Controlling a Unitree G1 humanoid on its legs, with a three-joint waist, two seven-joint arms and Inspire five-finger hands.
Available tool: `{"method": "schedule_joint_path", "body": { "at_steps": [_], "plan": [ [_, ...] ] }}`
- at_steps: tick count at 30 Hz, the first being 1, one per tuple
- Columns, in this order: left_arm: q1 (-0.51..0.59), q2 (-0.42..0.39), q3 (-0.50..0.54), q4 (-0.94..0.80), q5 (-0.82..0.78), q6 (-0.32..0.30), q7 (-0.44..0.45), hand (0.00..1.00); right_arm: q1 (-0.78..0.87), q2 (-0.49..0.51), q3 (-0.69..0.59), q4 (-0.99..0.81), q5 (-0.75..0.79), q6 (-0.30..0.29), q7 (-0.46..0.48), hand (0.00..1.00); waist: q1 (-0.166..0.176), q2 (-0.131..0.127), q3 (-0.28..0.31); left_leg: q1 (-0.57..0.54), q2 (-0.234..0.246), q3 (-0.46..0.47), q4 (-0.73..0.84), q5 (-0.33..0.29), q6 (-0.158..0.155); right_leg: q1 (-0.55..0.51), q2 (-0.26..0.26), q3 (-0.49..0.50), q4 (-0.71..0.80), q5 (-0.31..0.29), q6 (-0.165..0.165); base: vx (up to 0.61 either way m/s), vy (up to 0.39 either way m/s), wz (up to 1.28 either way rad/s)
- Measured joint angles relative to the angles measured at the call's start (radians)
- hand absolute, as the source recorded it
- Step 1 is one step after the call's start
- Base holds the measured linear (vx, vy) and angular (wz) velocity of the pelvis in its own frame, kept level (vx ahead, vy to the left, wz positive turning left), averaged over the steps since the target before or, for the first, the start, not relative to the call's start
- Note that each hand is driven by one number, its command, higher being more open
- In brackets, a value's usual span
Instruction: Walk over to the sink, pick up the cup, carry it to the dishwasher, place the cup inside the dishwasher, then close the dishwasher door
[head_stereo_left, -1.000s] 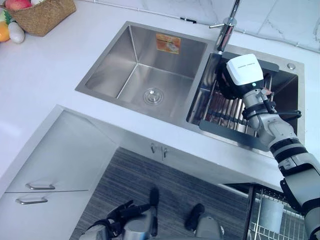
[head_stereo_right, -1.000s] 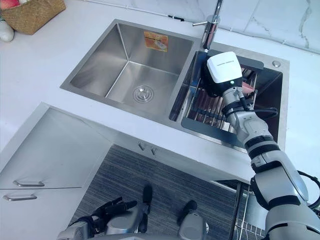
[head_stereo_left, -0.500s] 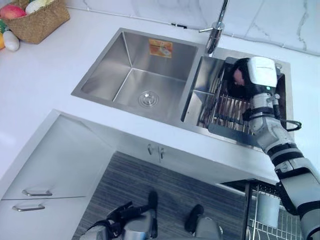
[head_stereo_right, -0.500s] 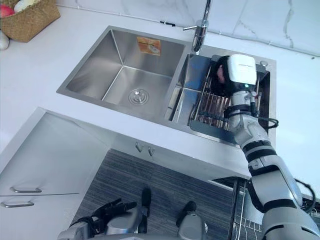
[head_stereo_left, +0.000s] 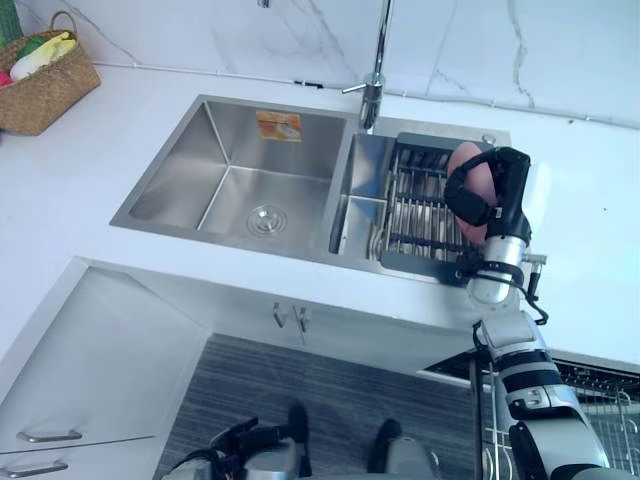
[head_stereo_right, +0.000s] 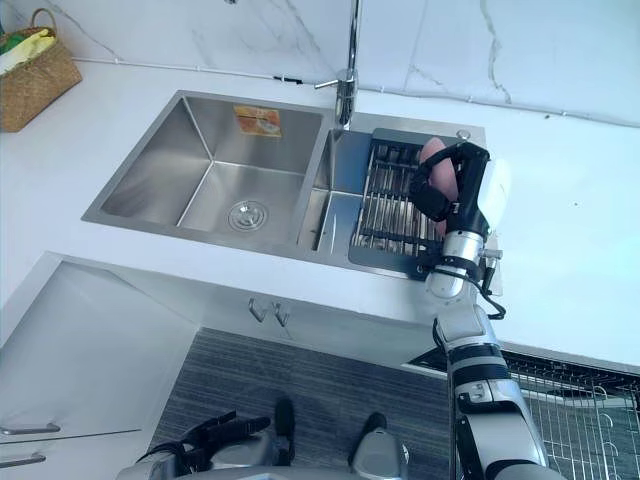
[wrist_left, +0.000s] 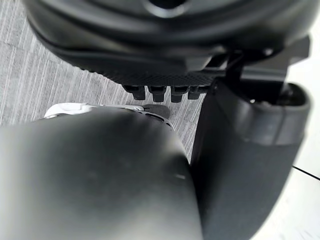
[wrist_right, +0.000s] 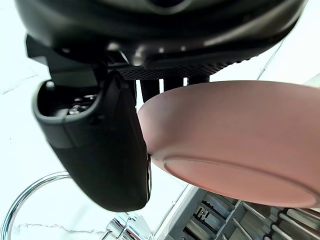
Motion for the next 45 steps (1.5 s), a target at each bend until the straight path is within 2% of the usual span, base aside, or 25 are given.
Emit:
{"method": "schedule_joint_path", "body": {
  "at_steps": [15, 21, 27, 35, 38, 41, 43, 45],
  "plan": [
    [0.013, -0.009, 0.02, -0.001, 0.039, 0.0, 0.014, 1.0, 0.082, 0.041, -0.08, -0.148, 0.042, -0.032, -0.05, 0.0, -0.007, -0.001, -0.015, 0.029, 0.005, 0.01, -0.002, -0.002, -0.002, 0.027, 0.01, 0.012, -0.016, 0.014, -0.002, 0.01, -0.011, -0.02],
    [0.014, -0.01, 0.021, 0.012, 0.039, 0.0, 0.017, 1.0, 0.081, 0.04, -0.144, -0.312, 0.081, -0.106, -0.103, 0.0, -0.008, -0.002, -0.024, 0.046, 0.009, 0.01, -0.003, -0.008, -0.004, 0.044, 0.016, 0.016, -0.027, 0.016, -0.003, 0.0, -0.006, -0.02],
    [0.015, -0.01, 0.022, 0.021, 0.04, -0.003, 0.02, 1.0, 0.078, 0.04, -0.177, -0.375, 0.121, -0.136, -0.138, 0.0, -0.008, -0.004, -0.027, 0.058, 0.01, 0.023, -0.003, -0.009, -0.004, 0.047, 0.019, 0.03, -0.027, 0.018, -0.005, 0.01, -0.004, -0.07],
    [0.016, -0.008, 0.023, 0.03, 0.071, -0.009, 0.022, 1.0, 0.078, 0.039, -0.24, -0.452, 0.121, -0.137, -0.161, 0.0, -0.016, -0.015, -0.046, 0.062, 0.008, 0.029, -0.003, -0.02, -0.004, 0.046, 0.02, 0.038, -0.028, 0.017, -0.005, 0.01, 0.002, -0.02],
    [0.022, -0.003, 0.028, 0.032, 0.088, -0.01, 0.022, 1.0, 0.103, 0.032, -0.279, -0.533, 0.119, -0.136, -0.16, 0.0, -0.027, -0.028, -0.054, 0.071, 0.005, 0.042, -0.003, -0.024, -0.002, 0.042, 0.019, 0.054, -0.023, 0.016, -0.003, 0.05, 0.016, -0.14],
    [0.027, 0.001, 0.039, 0.032, 0.122, -0.007, 0.021, 1.0, 0.173, -0.002, -0.337, -0.61, 0.116, -0.116, -0.151, 0.0, -0.038, -0.048, -0.065, 0.081, 0.0, 0.073, -0.003, -0.034, 0.002, 0.025, 0.021, 0.084, -0.014, 0.017, -0.001, 0.05, 0.034, -0.31],
    [0.029, 0.003, 0.041, 0.033, 0.143, 0.007, 0.02, 1.0, 0.201, -0.006, -0.38, -0.636, 0.109, -0.094, -0.139, 0.0, -0.058, -0.06, -0.073, 0.082, -0.002, 0.109, -0.003, -0.041, 0.003, 0.009, 0.023, 0.104, -0.021, 0.026, 0.001, 0.03, 0.068, -0.49],
    [0.029, 0.004, 0.048, 0.033, 0.154, 0.026, 0.021, 1.0, 0.227, -0.008, -0.419, -0.642, 0.108, -0.062, -0.131, 0.0, -0.067, -0.069, -0.08, 0.083, 0.004, 0.186, 0.002, -0.056, 0.004, -0.017, 0.029, 0.105, -0.053, 0.039, -0.019, 0.03, 0.09, -0.94]
  ]
}}
